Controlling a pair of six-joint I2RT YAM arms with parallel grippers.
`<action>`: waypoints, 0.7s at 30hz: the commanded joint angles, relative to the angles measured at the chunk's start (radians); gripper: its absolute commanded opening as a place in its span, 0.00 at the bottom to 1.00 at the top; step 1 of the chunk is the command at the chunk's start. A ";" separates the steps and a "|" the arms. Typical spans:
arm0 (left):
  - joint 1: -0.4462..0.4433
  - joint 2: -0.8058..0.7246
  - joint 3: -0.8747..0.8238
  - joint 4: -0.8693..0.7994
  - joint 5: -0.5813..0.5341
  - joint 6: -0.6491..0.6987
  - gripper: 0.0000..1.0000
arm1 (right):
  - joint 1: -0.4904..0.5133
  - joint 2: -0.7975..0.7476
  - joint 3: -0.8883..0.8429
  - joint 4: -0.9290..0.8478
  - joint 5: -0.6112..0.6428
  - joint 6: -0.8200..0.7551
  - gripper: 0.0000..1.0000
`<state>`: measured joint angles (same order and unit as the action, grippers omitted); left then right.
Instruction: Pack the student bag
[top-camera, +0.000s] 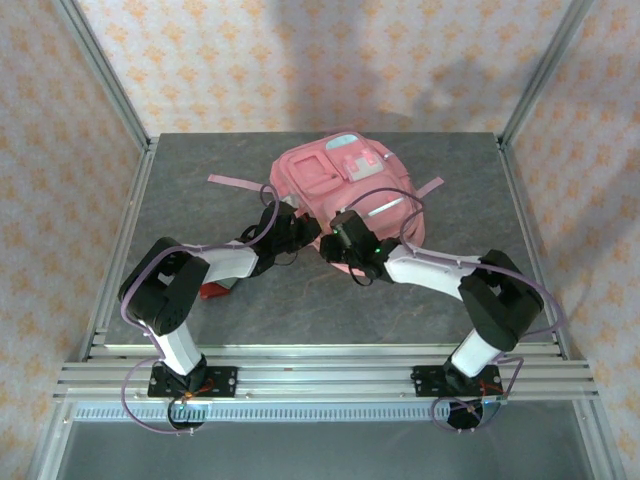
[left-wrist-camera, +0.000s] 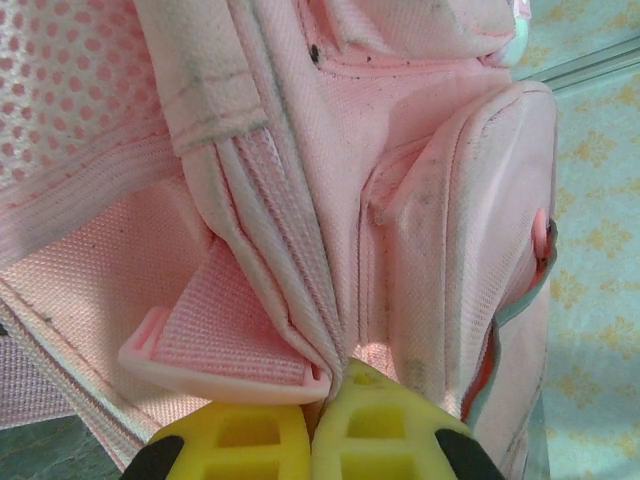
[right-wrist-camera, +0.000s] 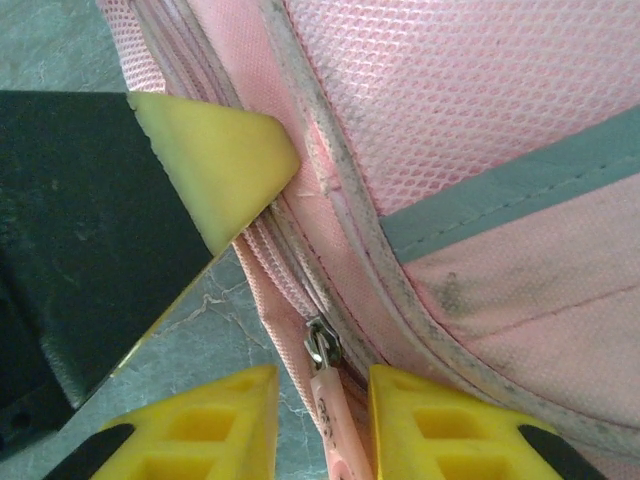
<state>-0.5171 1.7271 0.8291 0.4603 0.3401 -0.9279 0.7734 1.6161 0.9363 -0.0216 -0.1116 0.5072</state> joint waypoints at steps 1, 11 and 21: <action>-0.007 -0.027 -0.004 0.084 0.025 -0.014 0.00 | -0.017 0.036 0.032 -0.021 0.045 0.017 0.26; -0.008 -0.040 0.001 0.089 0.021 -0.023 0.00 | -0.018 0.099 0.073 -0.043 0.018 0.036 0.00; 0.022 -0.062 0.000 0.016 -0.016 0.038 0.00 | -0.022 -0.014 0.034 -0.184 0.070 0.014 0.00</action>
<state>-0.5133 1.7248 0.8276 0.4572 0.3294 -0.9287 0.7689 1.6722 0.9977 -0.1001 -0.1265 0.5377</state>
